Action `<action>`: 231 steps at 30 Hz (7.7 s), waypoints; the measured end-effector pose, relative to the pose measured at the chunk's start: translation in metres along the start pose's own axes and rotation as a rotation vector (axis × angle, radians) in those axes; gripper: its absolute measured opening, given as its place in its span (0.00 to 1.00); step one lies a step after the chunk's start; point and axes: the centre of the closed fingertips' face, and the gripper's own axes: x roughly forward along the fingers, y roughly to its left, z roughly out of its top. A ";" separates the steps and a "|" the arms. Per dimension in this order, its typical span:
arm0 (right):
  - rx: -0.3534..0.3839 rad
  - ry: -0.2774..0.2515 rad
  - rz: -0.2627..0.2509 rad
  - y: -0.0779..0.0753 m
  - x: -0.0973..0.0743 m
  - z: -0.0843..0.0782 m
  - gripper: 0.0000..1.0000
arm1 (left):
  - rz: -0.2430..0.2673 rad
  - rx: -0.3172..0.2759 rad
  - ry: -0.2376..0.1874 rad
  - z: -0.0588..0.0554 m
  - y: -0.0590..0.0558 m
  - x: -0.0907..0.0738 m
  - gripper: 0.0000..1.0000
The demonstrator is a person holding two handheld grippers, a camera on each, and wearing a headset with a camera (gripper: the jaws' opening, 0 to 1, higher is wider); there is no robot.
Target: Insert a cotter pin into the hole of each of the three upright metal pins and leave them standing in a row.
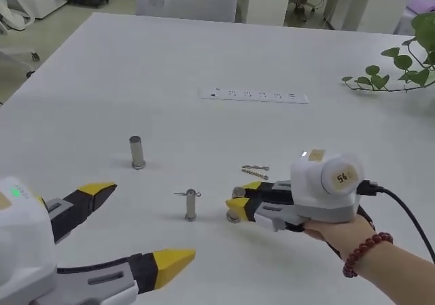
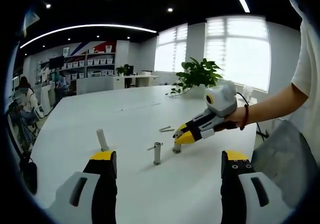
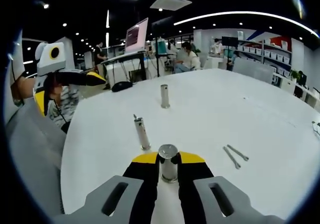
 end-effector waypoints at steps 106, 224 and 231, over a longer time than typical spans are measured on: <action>-0.303 0.526 -0.017 -0.098 0.004 -0.016 0.03 | 0.008 -0.026 0.013 -0.009 0.016 0.005 0.79; -0.818 0.227 0.243 0.086 -0.050 0.042 0.07 | -0.249 -0.105 0.120 0.010 -0.052 0.054 0.00; -0.690 0.221 0.252 0.082 -0.057 0.041 0.10 | -0.263 -0.026 0.107 0.009 -0.054 0.053 0.00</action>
